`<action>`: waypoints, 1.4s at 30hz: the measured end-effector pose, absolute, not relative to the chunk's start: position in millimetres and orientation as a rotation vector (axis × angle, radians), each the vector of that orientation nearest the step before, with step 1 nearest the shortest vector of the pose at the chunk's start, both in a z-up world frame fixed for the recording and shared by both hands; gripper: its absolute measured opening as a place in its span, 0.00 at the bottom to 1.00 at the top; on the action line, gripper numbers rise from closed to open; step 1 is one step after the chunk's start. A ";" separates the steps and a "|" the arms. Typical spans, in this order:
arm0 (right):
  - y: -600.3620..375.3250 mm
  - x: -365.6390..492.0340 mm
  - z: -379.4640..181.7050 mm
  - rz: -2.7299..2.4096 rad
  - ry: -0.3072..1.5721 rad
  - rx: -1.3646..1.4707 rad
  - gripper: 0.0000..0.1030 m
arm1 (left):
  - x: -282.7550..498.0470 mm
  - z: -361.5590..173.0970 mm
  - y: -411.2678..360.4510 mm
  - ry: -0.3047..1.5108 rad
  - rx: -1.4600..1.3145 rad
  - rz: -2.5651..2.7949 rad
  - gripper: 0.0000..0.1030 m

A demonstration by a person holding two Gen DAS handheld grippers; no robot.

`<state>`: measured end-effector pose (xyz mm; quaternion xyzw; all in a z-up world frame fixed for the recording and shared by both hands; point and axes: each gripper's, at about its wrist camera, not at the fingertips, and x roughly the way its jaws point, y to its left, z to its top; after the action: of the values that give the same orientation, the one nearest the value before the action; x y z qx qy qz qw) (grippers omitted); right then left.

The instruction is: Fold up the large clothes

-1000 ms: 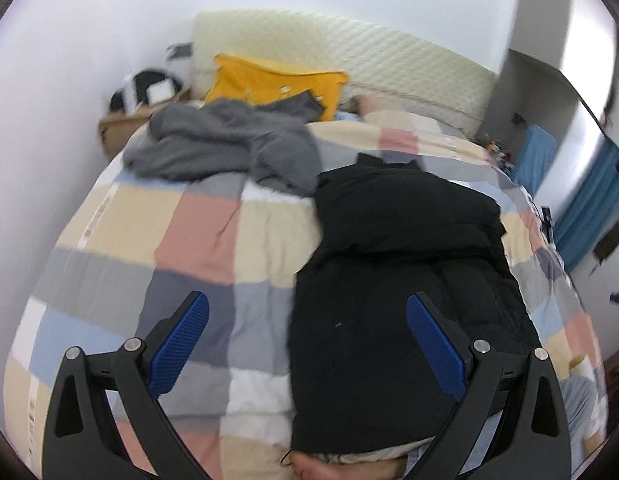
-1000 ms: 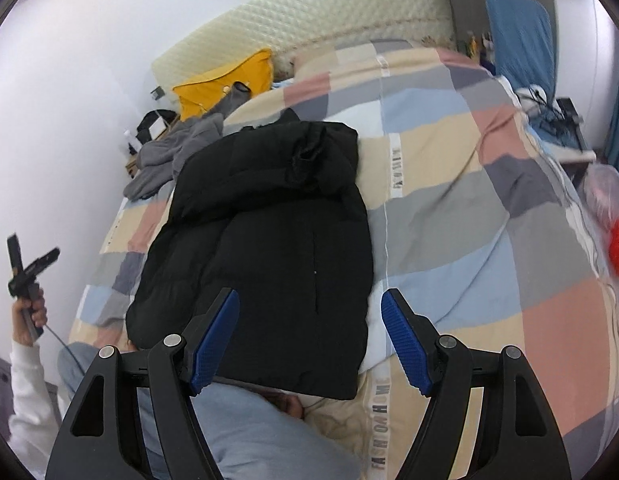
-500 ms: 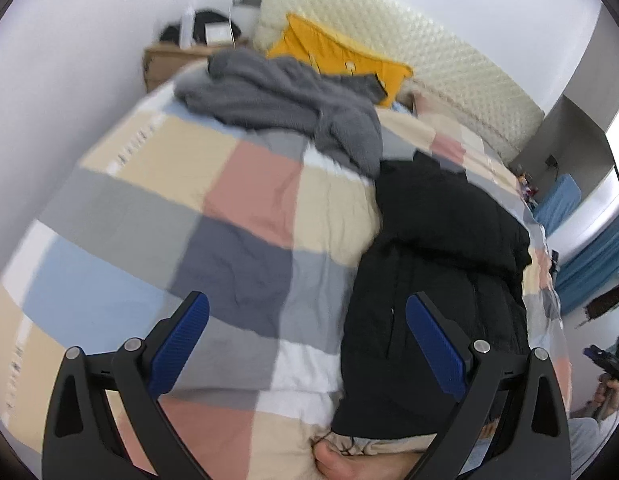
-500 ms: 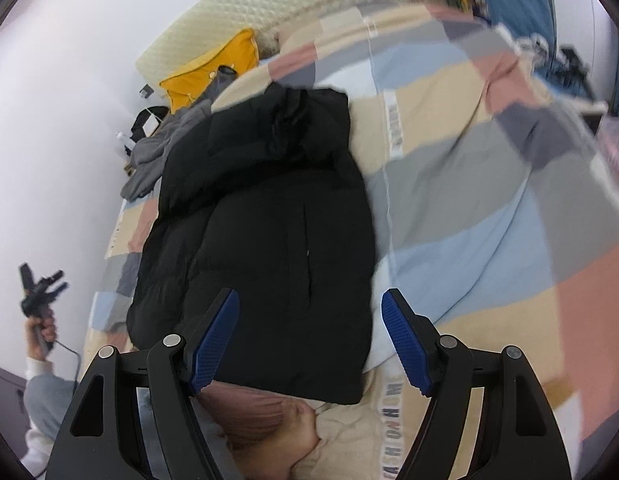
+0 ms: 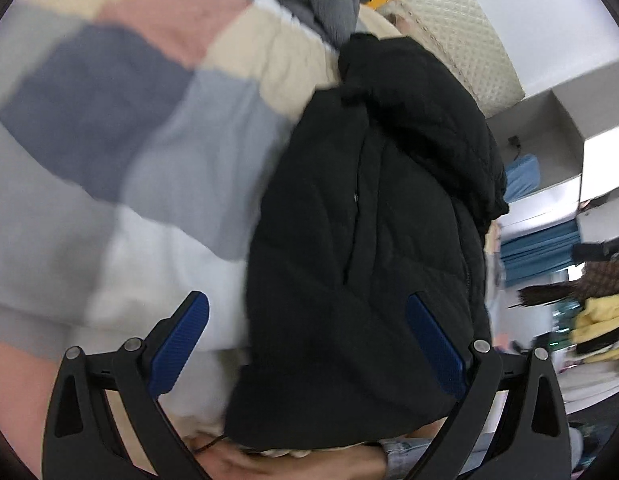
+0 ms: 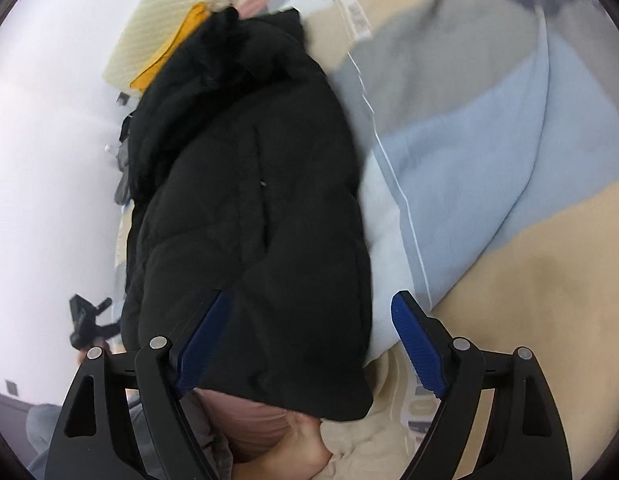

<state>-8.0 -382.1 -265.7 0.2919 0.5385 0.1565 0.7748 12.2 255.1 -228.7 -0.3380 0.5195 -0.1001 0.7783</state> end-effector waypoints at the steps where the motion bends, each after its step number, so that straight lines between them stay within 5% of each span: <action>1: -380.5 -6.9 -272.5 0.356 1.175 0.643 0.81 | 12.4 -233.8 254.3 1.131 -0.755 -0.217 0.96; 14: -362.7 2.1 -288.3 0.465 1.115 0.652 0.85 | 10.0 -263.5 239.4 1.135 -0.700 -0.218 0.95; 19: -351.3 -2.0 -261.9 0.563 1.046 0.654 0.85 | 4.1 -255.9 232.1 1.086 -0.800 -0.384 0.78; 30: -353.9 4.1 -306.0 0.506 1.163 0.658 0.83 | 11.3 -270.7 219.5 1.092 -0.841 -0.410 0.73; 34: -340.4 2.4 -295.5 0.595 1.152 0.645 0.59 | 9.8 -267.0 215.1 1.086 -0.859 -0.413 0.58; 36: -333.2 3.9 -282.4 0.596 1.126 0.595 0.37 | 10.0 -261.7 211.0 1.081 -0.857 -0.417 0.50; 37: -330.7 3.9 -273.9 0.562 1.108 0.555 0.17 | 9.2 -258.7 212.2 1.081 -0.853 -0.407 0.49; 40: -327.0 5.3 -259.8 0.551 1.088 0.541 0.10 | 10.6 -252.0 210.1 1.080 -0.861 -0.371 0.42; 42: -325.3 6.8 -244.0 0.545 1.064 0.521 0.09 | 11.1 -244.2 209.7 1.071 -0.867 -0.357 0.28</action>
<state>6.8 -325.3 -244.0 0.2423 0.4953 0.2535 0.7948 11.1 209.7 -244.2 -0.3976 0.4913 -0.1638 0.7574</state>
